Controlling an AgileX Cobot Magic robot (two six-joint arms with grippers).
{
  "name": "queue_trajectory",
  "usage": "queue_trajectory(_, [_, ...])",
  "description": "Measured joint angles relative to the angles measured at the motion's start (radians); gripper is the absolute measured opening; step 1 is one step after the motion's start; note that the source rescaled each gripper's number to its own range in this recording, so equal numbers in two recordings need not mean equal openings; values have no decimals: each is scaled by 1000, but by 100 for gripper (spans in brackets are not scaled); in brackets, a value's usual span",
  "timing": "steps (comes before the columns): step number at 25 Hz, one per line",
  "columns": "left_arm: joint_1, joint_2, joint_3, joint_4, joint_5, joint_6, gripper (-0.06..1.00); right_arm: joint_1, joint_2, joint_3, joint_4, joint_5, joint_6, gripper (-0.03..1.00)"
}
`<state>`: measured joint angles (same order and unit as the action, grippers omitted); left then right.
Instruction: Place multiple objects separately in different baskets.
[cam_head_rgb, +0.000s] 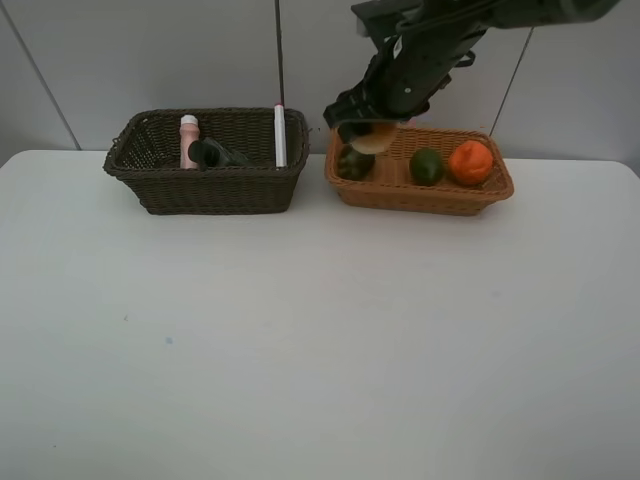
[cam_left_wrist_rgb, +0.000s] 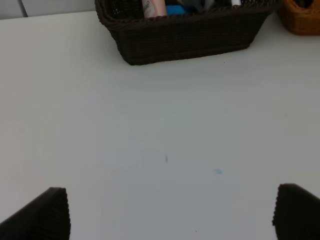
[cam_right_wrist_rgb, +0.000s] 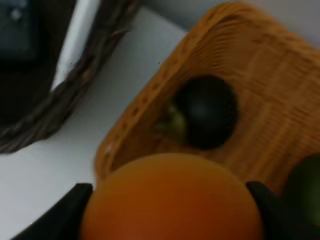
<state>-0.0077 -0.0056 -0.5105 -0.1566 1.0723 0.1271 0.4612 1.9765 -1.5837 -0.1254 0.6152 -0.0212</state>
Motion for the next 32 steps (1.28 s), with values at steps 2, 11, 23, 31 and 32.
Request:
queue_trajectory(2, [0, 0, 0, 0, 0, 0, 100, -64, 11, -10, 16, -50, 0, 0])
queue_trajectory(11, [0, 0, 0, 0, 0, 0, 100, -213, 112, -12, 115, -173, 0, 46])
queue_trajectory(23, [0, 0, 0, 0, 0, 0, 100, -222, 78, -12, 138, -87, 37, 100])
queue_trajectory(31, [0, 0, 0, 0, 0, 0, 100, -409, -33, -12, 98, 124, 154, 100])
queue_trajectory(32, [0, 0, 0, 0, 0, 0, 100, -436, -44, -12, 91, 152, 157, 100])
